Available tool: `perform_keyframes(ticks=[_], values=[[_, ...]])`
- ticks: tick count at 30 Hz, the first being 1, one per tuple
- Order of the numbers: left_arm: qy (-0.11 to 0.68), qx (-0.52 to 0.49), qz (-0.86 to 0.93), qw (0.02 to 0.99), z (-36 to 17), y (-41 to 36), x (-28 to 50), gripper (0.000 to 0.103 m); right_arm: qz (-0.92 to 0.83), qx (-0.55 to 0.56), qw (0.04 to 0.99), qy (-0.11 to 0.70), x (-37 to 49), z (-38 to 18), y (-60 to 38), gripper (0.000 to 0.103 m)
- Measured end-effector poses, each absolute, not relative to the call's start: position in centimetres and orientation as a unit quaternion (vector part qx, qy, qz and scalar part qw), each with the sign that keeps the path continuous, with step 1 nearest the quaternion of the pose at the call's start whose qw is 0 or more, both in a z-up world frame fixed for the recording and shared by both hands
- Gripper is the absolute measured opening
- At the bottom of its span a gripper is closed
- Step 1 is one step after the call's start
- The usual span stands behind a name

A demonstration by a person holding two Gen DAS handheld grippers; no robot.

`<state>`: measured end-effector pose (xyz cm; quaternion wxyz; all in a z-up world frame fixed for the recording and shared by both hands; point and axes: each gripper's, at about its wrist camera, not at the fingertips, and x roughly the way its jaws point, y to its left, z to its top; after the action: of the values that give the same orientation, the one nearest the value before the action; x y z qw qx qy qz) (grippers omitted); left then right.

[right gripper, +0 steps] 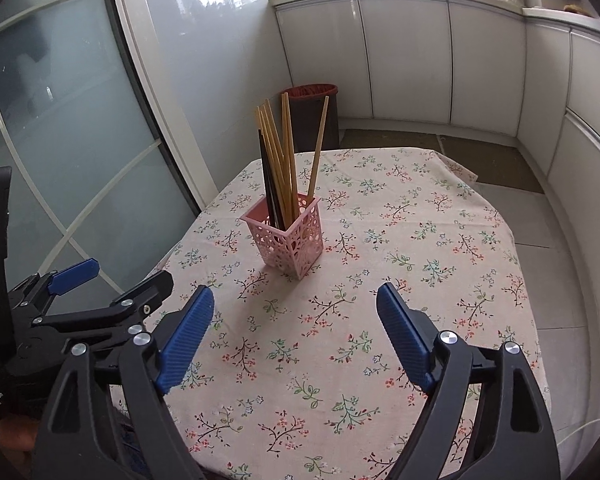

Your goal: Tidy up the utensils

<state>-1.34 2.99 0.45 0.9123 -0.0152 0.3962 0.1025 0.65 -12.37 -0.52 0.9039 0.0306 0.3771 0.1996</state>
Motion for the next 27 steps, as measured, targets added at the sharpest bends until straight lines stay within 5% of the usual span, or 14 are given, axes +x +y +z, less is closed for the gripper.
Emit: perform_keyframes(ticks=[5,27], values=[[0.401,-0.014,0.097,0.911,-0.2,3.1,-0.6,0.096,0.200,0.024,0.903,0.381,1.2,-1.9,-12.4,0.091],[0.404,-0.021,0.089,0.910,-0.7,3.1,0.1,0.096,0.190,0.020,0.908,0.372,1.8,-2.3,-12.8,0.093]])
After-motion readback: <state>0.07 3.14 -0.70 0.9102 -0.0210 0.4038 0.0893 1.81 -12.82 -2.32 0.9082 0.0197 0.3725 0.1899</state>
